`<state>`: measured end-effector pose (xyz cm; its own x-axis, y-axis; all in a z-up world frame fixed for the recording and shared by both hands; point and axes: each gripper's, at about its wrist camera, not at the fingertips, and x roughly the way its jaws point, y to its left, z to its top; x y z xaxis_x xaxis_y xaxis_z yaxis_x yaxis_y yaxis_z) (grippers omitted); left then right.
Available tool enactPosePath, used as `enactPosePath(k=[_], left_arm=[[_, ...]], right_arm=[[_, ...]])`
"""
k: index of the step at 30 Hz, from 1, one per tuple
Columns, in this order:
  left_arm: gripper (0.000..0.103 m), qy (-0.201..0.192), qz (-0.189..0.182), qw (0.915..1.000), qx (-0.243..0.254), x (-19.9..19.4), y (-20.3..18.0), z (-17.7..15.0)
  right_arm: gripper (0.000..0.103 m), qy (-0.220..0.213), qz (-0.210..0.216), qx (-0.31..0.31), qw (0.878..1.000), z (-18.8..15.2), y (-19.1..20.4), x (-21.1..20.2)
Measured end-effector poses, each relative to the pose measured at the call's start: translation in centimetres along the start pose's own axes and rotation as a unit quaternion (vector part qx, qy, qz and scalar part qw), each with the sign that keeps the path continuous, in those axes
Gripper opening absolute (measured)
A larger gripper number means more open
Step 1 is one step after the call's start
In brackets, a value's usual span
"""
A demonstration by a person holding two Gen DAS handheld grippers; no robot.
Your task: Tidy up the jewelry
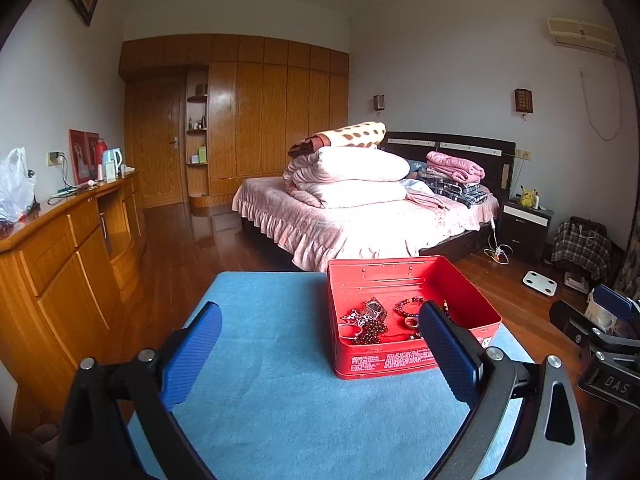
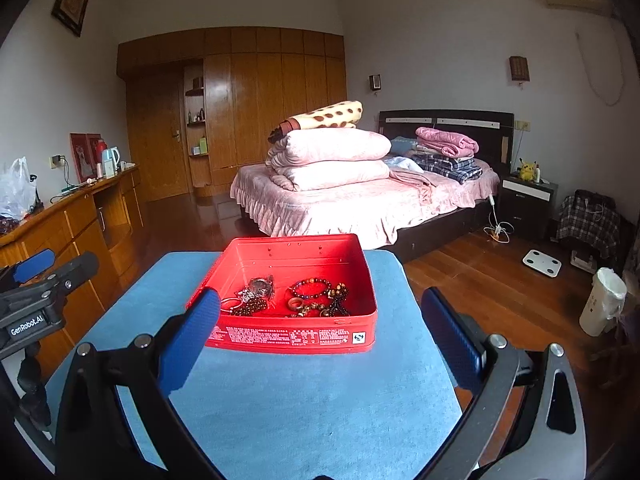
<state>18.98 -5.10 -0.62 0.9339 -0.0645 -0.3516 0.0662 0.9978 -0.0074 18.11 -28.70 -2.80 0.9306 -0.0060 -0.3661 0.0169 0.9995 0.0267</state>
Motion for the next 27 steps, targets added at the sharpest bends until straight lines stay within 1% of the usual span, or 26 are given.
enactPosePath(k=[5,13,20,27], left_arm=[[0.097,-0.014,0.001,0.9999,0.001,-1.8,0.4,-0.2],[0.097,-0.048,0.005,0.9988,-0.001,-4.6,1.5,-0.4],[0.097,-0.069,0.007,0.9976,0.006,-6.4,1.8,-0.7],[0.097,-0.075,0.009,0.9971,0.014,-7.3,1.7,-1.0]], right_arm=[[0.098,-0.028,0.001,-0.005,1.000,0.0,0.6,-2.0],[0.098,-0.050,-0.002,-0.009,0.999,0.1,0.5,-4.5],[0.098,-0.062,0.000,-0.014,0.998,0.1,0.8,-6.3],[0.098,-0.066,0.016,-0.014,0.998,0.3,1.2,-7.6]])
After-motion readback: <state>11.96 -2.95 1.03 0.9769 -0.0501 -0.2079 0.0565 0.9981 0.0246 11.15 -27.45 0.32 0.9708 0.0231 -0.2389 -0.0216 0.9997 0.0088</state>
